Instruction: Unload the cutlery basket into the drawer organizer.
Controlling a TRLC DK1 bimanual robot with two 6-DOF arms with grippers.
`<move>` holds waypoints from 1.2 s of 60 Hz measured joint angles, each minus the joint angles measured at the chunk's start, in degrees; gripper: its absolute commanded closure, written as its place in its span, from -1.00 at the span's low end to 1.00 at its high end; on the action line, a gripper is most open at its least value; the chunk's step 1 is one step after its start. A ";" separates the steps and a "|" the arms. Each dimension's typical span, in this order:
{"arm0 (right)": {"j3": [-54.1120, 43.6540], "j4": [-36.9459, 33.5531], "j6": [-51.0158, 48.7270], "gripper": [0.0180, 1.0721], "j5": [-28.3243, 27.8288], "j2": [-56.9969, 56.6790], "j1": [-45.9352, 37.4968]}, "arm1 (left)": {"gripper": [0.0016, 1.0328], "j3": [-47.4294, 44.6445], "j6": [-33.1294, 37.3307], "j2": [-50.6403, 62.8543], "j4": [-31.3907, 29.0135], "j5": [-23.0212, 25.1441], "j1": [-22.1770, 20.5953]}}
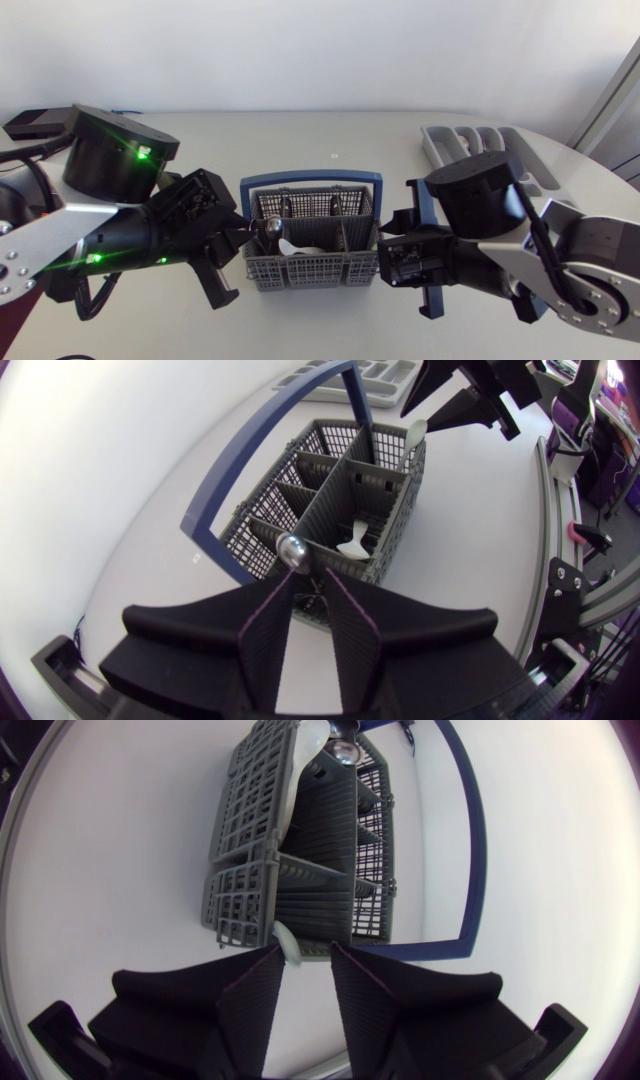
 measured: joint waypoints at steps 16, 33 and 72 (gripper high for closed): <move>0.11 0.50 -3.19 0.89 1.90 1.53 1.40 | 0.51 -0.59 0.15 -0.31 0.02 0.04 0.07; 1.09 -1.22 -4.42 0.89 3.56 0.63 2.97 | 0.51 -1.33 0.24 -1.18 0.02 0.90 0.92; 8.92 -17.51 7.93 0.89 2.60 -15.63 7.76 | -0.38 0.61 -0.24 0.13 1.75 1.51 -7.04</move>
